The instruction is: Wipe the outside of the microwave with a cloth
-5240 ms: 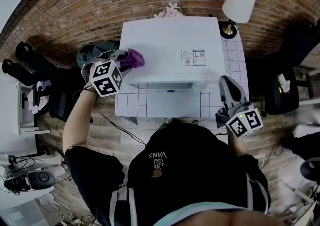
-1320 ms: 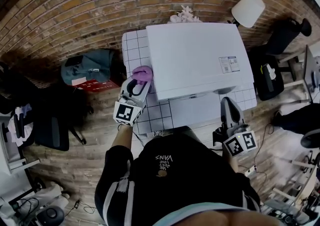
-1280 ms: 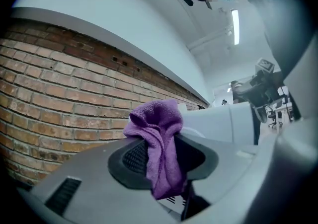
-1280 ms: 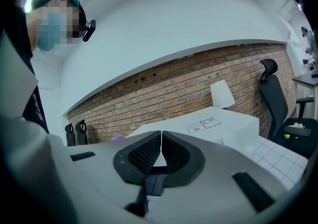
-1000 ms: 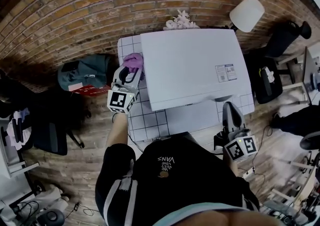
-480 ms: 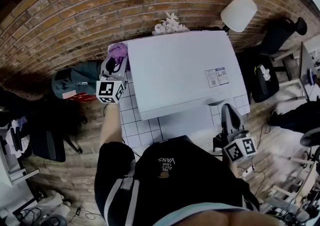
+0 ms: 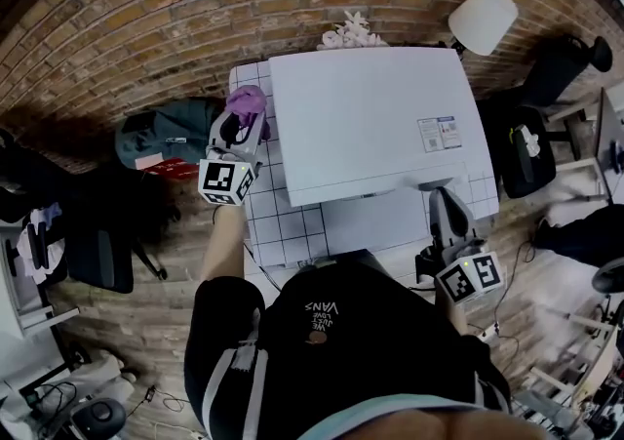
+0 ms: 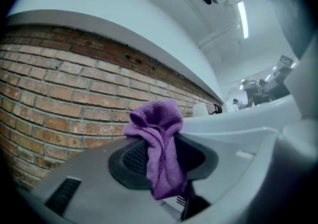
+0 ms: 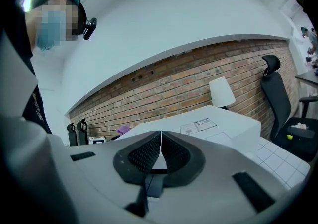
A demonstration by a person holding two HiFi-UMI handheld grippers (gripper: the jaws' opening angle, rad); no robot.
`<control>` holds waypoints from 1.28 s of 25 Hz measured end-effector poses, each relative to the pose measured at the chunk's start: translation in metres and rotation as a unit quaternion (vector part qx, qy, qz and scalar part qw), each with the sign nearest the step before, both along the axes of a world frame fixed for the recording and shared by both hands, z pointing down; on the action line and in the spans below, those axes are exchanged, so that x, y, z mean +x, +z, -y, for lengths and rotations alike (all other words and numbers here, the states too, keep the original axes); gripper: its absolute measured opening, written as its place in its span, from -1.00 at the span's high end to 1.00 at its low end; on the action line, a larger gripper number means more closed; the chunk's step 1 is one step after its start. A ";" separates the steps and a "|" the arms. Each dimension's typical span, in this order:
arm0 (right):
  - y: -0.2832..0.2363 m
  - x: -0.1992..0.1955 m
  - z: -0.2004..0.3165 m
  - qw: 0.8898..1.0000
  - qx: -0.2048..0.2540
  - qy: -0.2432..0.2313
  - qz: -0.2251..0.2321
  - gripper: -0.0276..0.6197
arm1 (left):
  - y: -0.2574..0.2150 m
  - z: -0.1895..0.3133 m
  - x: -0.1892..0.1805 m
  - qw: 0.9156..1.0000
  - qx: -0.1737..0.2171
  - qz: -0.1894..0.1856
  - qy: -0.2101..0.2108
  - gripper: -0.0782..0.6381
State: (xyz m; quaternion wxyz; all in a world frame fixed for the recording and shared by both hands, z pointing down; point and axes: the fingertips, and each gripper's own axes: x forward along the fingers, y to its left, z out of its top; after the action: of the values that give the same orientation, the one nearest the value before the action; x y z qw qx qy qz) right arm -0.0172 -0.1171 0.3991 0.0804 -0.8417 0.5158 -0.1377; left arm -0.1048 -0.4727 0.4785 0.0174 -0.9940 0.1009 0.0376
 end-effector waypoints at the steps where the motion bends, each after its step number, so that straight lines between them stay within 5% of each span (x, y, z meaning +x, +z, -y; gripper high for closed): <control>1: 0.000 -0.005 0.003 1.000 0.002 -0.006 0.000 0.90 | 0.002 -0.006 -0.007 1.000 -0.003 0.001 0.002 0.39; 18: 0.020 -0.096 0.042 0.998 0.010 -0.066 -0.010 0.90 | 0.062 -0.126 -0.099 0.996 -0.061 0.023 0.063 0.39; 32: 0.036 -0.118 0.078 0.995 0.000 -0.102 0.000 0.90 | 0.075 -0.117 -0.075 0.994 -0.091 0.003 0.068 0.39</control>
State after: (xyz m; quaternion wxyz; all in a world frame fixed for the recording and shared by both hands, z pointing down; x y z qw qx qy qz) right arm -0.1354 -0.1951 0.4347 0.0655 -0.7845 0.5994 -0.1451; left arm -0.1801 -0.3557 0.5537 -0.0759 -0.9961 0.0364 0.0267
